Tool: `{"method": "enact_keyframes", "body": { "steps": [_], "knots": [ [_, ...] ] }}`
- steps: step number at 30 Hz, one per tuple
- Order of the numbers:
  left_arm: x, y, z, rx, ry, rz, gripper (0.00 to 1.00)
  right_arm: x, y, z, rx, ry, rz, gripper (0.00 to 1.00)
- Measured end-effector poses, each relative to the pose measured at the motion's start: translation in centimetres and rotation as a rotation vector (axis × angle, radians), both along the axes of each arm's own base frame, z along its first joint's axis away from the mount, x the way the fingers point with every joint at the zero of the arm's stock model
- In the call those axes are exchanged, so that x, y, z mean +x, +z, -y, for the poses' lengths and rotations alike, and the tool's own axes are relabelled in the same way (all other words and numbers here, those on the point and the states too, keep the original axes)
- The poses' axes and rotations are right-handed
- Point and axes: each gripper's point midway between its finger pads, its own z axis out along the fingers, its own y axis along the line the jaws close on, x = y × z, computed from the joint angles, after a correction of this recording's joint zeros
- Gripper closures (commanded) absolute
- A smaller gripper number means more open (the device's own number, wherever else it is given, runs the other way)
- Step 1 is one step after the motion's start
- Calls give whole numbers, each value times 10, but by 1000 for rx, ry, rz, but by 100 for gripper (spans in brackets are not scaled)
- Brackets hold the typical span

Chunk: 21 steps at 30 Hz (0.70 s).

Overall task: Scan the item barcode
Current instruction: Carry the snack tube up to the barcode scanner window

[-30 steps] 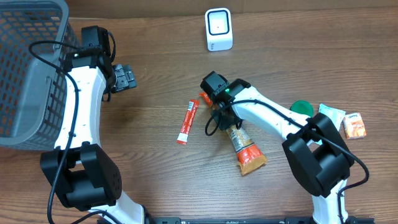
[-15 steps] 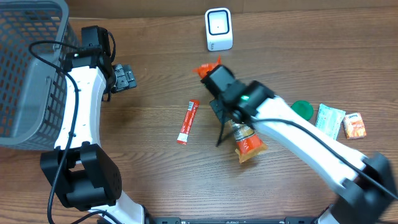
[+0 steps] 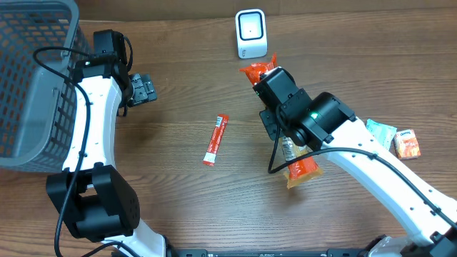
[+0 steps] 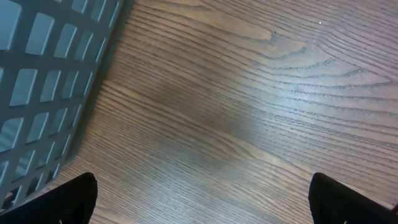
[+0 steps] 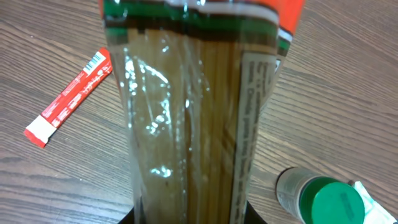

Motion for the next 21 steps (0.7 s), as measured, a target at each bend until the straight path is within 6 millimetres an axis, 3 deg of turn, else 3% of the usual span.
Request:
{"method": "enact_keyframes", "body": {
  "steps": [7,21],
  "knots": [
    [0,0,0,0,0,0,0,-4,13,4,30,-19,20,96],
    [0,0,0,0,0,0,0,-7,11,5,38,-45,5,96]
  ]
}}
